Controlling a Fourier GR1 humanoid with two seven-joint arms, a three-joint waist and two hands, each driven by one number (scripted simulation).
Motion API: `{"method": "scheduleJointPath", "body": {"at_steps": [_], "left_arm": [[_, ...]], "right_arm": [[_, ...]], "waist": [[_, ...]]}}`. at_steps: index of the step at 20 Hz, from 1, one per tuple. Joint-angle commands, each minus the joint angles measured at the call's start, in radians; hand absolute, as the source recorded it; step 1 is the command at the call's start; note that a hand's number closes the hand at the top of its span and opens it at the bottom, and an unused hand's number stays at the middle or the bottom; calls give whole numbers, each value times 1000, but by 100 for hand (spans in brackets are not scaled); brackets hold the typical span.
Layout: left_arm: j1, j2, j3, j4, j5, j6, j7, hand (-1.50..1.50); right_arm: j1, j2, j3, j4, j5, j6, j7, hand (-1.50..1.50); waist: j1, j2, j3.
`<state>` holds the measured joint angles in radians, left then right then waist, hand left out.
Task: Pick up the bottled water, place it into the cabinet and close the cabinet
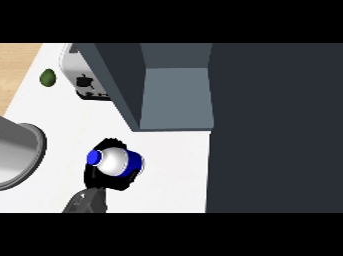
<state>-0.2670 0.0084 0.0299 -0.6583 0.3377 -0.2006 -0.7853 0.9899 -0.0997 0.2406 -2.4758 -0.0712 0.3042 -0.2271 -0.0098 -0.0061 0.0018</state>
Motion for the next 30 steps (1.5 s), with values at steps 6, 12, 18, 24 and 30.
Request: {"method": "scheduleJointPath", "body": {"at_steps": [6,12,18,24,30], "left_arm": [[-57,-8,-291,-296,185,316,211,150],[-149,-8,-365,-392,98,526,304,150],[-341,-8,-420,-316,173,672,368,150],[-517,-8,-447,-132,190,763,429,150],[-651,-8,-394,56,261,770,413,150]], "right_arm": [[25,5,-22,-36,-63,8,2,-150],[10,-3,-47,-74,-93,10,44,-150],[-40,0,-104,-50,-123,14,36,-150],[-69,-19,-164,-22,-181,40,41,-150],[-31,-23,-161,-70,-186,70,55,-150]], "waist": [[-4,0,-1],[-1,1,-1],[-13,7,-2],[-27,13,-2],[-50,16,-2]]}}
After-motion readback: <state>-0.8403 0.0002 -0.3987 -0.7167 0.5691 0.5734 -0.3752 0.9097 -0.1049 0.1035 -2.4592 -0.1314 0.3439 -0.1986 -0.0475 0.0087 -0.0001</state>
